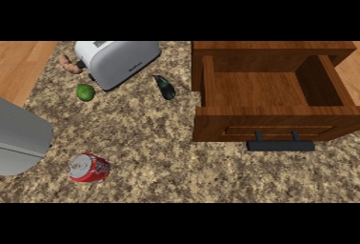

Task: Pick up the can, place it into the drawer and close the drawer

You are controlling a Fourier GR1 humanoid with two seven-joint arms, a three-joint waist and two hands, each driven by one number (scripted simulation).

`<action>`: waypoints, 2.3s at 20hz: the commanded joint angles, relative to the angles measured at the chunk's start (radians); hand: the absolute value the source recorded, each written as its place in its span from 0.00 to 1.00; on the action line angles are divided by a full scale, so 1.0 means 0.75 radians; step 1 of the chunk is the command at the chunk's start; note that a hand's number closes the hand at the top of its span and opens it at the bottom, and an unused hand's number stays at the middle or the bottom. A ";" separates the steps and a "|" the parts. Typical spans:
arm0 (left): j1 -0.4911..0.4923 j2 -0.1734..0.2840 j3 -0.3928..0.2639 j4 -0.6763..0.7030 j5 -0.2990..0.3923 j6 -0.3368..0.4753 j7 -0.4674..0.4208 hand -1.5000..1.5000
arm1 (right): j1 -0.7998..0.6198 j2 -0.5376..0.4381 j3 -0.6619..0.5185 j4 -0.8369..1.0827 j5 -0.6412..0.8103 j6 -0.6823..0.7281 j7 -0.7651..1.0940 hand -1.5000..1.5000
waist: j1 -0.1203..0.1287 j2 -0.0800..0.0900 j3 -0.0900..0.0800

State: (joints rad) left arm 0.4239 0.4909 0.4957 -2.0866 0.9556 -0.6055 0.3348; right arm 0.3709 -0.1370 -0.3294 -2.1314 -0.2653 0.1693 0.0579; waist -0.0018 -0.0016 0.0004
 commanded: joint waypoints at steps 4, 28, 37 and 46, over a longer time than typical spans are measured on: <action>-0.077 0.010 -0.020 0.063 0.123 0.064 0.164 0.00 | 0.056 -0.020 -0.112 -0.077 -0.114 0.076 0.063 0.00 | -0.002 0.000 -0.001; -0.342 -0.414 -0.329 0.442 -0.693 0.052 -0.092 0.00 | 0.079 0.035 -0.365 0.036 -0.200 0.349 -0.008 0.00 | -0.003 0.002 -0.001; -0.414 -0.473 -0.312 0.626 -0.912 0.111 -0.286 0.00 | 0.078 0.069 -0.384 -0.120 -0.255 0.336 0.154 0.00 | -0.006 0.001 -0.001; -0.484 -0.346 -0.196 1.101 -1.041 -0.008 -0.634 0.00 | 0.047 0.092 -0.444 -0.048 -0.257 0.411 0.128 0.00 | -0.004 0.002 -0.001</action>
State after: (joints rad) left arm 0.0823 0.2110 0.3341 -1.3570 0.2110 -0.6039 -0.0731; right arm 0.4166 -0.0658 -0.6412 -2.1758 -0.4445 0.4559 0.1427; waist -0.0061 0.0000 -0.0006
